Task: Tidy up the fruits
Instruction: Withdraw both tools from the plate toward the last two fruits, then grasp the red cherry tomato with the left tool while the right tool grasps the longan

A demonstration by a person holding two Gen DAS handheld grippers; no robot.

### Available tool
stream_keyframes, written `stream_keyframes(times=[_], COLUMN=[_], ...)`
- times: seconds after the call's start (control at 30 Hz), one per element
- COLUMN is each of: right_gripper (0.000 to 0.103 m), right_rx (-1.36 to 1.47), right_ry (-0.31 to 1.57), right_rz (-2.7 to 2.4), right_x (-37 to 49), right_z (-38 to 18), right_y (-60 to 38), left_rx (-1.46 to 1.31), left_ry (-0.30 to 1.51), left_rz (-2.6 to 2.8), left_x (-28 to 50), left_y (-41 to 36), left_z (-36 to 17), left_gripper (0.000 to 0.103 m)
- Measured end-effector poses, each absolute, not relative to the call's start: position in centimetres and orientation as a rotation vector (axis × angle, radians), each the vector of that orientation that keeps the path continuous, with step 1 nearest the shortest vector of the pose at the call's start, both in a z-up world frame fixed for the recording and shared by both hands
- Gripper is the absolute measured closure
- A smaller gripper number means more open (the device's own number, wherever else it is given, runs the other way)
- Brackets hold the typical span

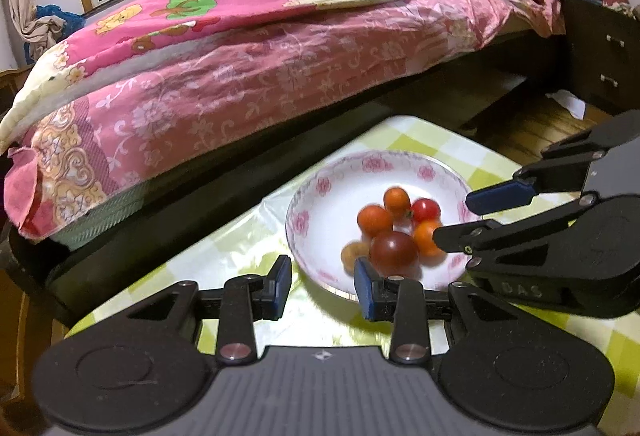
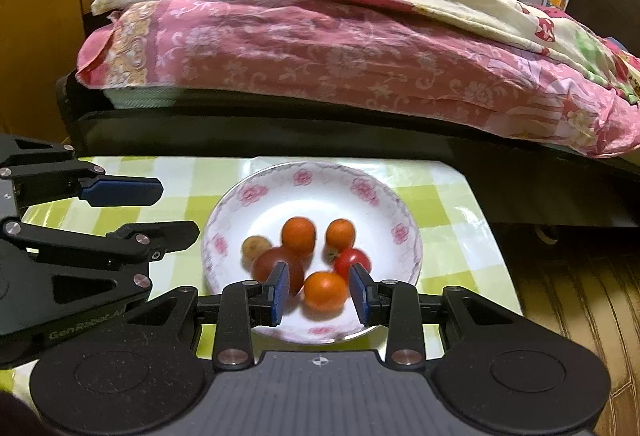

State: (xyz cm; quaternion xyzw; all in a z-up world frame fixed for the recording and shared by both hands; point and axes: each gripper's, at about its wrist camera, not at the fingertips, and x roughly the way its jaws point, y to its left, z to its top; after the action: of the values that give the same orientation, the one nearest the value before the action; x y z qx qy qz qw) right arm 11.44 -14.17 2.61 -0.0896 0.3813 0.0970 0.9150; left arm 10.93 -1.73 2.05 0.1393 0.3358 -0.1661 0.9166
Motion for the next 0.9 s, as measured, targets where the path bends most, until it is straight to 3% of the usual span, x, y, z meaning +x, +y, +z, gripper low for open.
stream_keyframes(times=[0.9], right_gripper=[0.073], right_rx=[-0.262], right_ry=[0.953], right_rz=[0.555], right_x=[8.2], right_z=[-1.5], right_y=[-11.9], left_rx=[0.441], left_ry=[0.86], left_rz=[-0.6], left_x=[6.7], left_y=[-0.5], left_z=[-3.8], left_gripper=[0.061])
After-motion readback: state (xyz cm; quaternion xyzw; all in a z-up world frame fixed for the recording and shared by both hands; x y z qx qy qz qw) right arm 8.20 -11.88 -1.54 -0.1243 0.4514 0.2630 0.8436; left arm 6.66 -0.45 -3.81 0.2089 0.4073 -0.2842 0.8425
